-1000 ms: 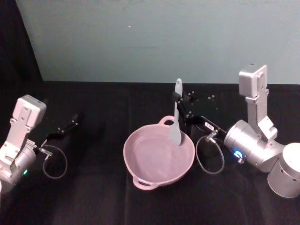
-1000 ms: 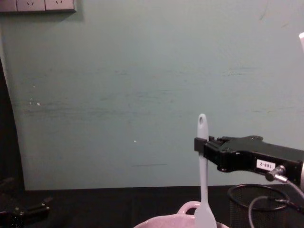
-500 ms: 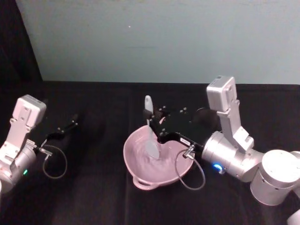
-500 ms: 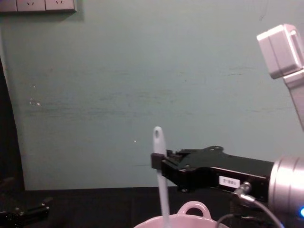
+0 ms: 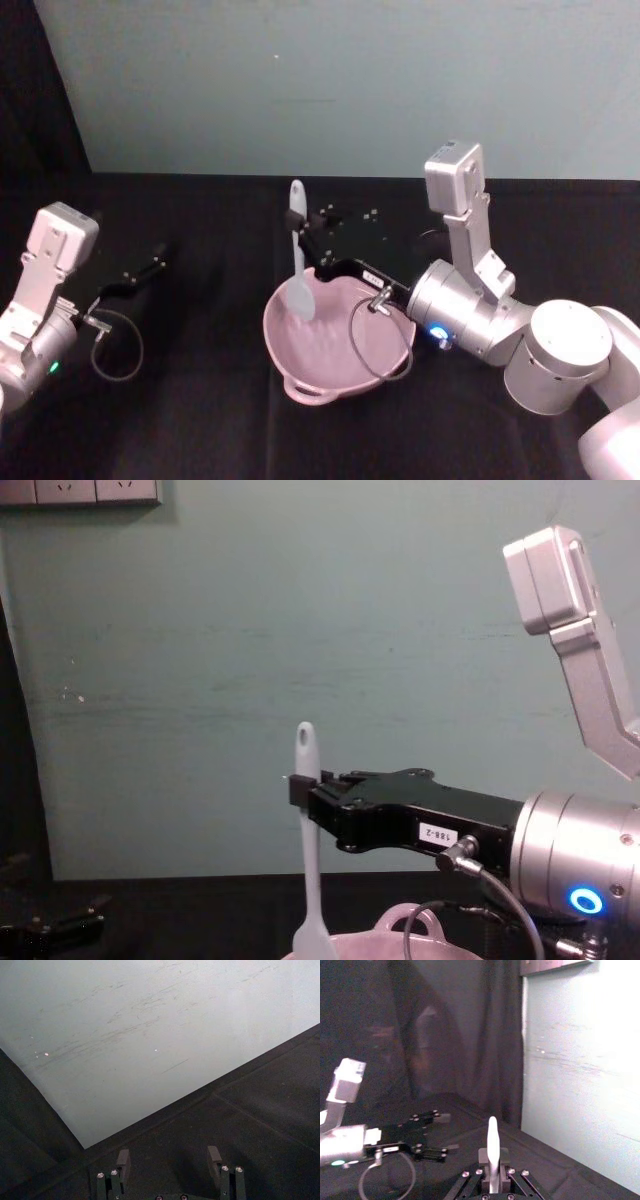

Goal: Use the one hand to pick up the spoon and stir the clear water in the bowl.

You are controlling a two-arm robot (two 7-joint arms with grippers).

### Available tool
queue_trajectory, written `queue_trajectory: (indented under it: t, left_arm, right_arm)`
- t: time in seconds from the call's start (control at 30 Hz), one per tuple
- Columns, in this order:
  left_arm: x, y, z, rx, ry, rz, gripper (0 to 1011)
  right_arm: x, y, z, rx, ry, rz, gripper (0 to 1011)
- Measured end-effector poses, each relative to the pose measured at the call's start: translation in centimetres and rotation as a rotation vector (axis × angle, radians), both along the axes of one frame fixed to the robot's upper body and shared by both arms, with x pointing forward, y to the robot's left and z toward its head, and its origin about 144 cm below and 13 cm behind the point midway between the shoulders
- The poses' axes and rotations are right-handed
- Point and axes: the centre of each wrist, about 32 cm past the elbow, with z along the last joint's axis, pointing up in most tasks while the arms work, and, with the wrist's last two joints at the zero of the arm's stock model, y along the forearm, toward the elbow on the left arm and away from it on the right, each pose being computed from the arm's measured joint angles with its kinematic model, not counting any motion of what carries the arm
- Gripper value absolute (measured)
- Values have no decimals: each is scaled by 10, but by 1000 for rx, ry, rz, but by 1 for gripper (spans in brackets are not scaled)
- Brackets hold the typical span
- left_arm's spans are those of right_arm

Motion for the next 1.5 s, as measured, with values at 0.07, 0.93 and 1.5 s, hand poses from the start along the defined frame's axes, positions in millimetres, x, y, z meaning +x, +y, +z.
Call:
queue_trajectory:
  t: [0.07, 0.93, 1.5]
  left_arm:
    - [0, 0, 0, 0, 0, 0, 1005]
    - [0, 0, 0, 0, 0, 0, 1005]
    - [0, 0, 0, 0, 0, 0, 1005]
  right_arm:
    - [3, -3, -2, 9, 4, -17, 118]
    - [-14, -42, 4, -94, -7, -125, 118]
    - [-20, -3, 3, -51, 0, 10, 118]
